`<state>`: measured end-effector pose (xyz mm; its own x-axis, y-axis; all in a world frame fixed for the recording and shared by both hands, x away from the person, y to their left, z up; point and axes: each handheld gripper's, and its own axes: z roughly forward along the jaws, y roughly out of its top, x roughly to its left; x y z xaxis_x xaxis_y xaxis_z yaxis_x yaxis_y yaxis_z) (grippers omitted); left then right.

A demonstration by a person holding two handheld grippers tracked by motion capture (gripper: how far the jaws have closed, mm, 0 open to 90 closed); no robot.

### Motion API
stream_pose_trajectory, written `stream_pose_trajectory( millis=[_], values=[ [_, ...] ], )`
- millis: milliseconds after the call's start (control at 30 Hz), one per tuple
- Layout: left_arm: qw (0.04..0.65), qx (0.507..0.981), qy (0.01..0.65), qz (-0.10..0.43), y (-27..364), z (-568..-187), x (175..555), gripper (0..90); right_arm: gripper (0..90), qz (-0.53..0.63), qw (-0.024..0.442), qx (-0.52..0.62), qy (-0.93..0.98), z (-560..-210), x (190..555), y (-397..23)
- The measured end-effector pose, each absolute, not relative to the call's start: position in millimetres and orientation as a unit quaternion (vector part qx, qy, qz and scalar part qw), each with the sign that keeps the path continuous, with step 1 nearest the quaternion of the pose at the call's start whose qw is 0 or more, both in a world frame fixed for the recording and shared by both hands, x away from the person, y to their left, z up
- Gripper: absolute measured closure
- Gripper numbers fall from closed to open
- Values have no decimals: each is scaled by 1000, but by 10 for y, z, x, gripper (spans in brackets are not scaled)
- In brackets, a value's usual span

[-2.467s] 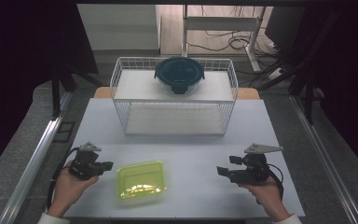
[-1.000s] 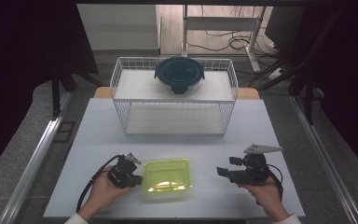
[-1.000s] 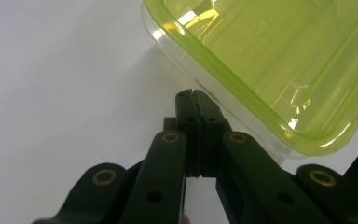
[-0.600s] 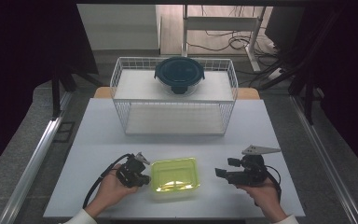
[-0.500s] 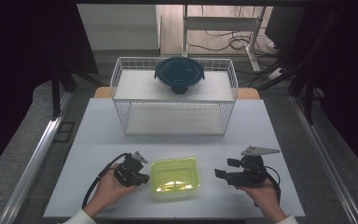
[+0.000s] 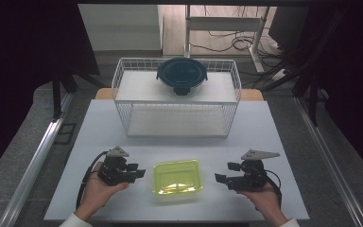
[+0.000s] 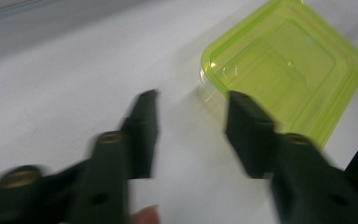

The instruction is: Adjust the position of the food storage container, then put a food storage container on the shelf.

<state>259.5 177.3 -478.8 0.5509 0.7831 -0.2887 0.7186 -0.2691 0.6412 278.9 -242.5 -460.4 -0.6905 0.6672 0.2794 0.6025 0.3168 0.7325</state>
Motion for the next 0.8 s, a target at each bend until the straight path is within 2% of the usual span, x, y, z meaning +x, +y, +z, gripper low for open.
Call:
stream_pose_trajectory(
  millis=[100, 200, 567, 800],
  values=[
    [384, 785, 485, 40, 1787, -4796, 2597, 366, 216, 430, 32, 397, 810, -4630, 2796, -2413],
    [391, 776, 493, 41, 1799, -4796, 2592, 315, 197, 425, 31, 398, 812, -4649, 2795, -2398],
    [400, 765, 505, 14, 1796, -4843, 2562, 255, 179, 427, 32, 398, 811, -4674, 2824, -2327],
    [419, 753, 508, 0, 1745, -4840, 2587, 253, 225, 429, 17, 392, 813, -4699, 2794, -2308]
  ],
)
